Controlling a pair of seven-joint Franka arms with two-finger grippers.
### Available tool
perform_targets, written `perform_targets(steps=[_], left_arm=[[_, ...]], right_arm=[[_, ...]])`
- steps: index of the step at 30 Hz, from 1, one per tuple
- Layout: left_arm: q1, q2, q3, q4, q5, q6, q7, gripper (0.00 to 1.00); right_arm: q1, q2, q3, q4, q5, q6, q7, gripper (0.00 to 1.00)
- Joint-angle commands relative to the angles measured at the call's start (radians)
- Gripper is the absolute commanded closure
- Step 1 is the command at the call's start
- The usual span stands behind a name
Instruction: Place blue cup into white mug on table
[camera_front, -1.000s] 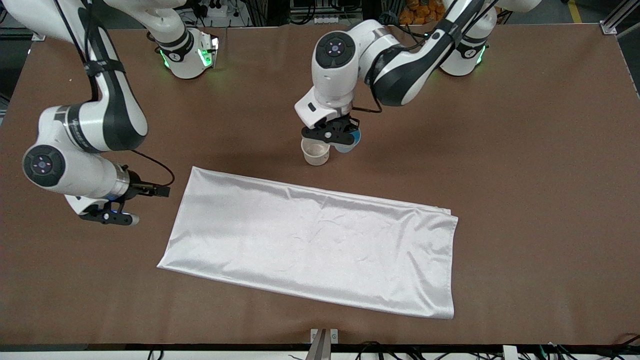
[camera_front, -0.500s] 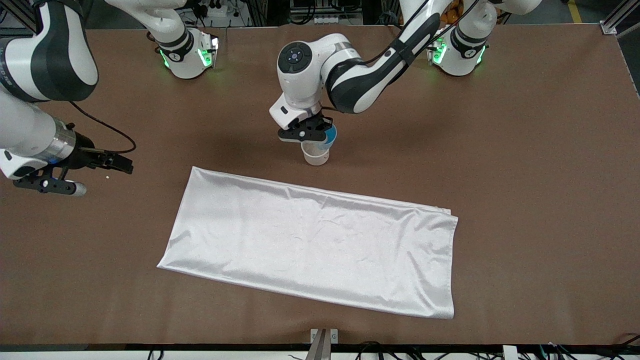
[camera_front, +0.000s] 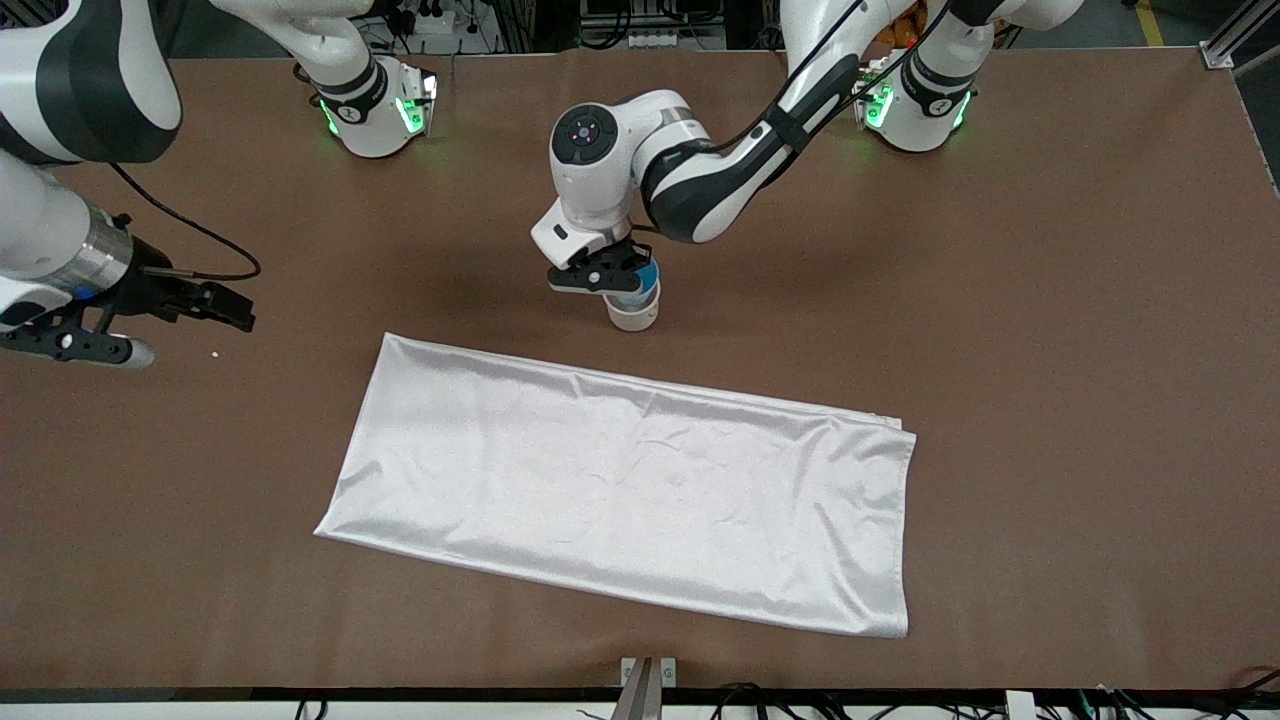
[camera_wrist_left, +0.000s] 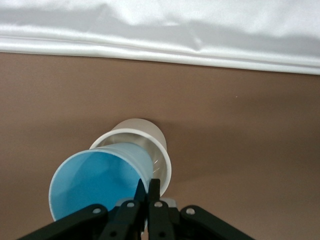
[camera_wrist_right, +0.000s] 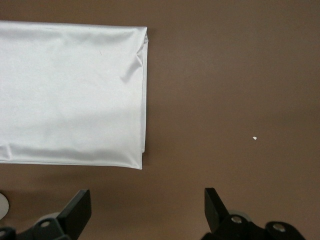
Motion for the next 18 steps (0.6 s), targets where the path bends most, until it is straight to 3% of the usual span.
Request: perform_targets(steps=[1, 9, 13, 14, 15, 16, 18], left_arm=[[-0.012, 0.028, 0.004, 0.027, 0.037, 0.024, -0.034, 1.00], [-0.010, 0.043, 0.007, 0.027, 0.037, 0.041, -0.031, 0.99], [-0.007, 0.043, 0.007, 0.027, 0.037, 0.041, -0.025, 0.80], [-0.007, 0.043, 0.008, 0.026, 0.038, 0.041, -0.022, 0.69], [-0.006, 0.043, 0.008, 0.026, 0.040, 0.041, -0.019, 0.39], [-0.007, 0.043, 0.010, 0.024, 0.043, 0.041, -0.019, 0.00], [-0.009, 0.042, 0.010, 0.024, 0.072, 0.041, -0.016, 0.00]], right_arm=[[-0.011, -0.046, 0.007, -0.018, 0.013, -0.004, -0.027, 0.00], [-0.011, -0.055, 0.005, 0.006, 0.007, 0.001, -0.041, 0.00], [-0.011, -0.055, 0.005, 0.024, 0.009, 0.006, -0.039, 0.00], [-0.011, -0.055, 0.005, 0.028, 0.010, 0.007, -0.039, 0.00], [-0.011, -0.055, 0.005, 0.032, 0.013, 0.009, -0.039, 0.00], [-0.009, -0.054, 0.005, 0.035, 0.016, 0.009, -0.039, 0.00], [-0.008, -0.054, 0.010, 0.043, 0.016, 0.009, -0.037, 0.00]])
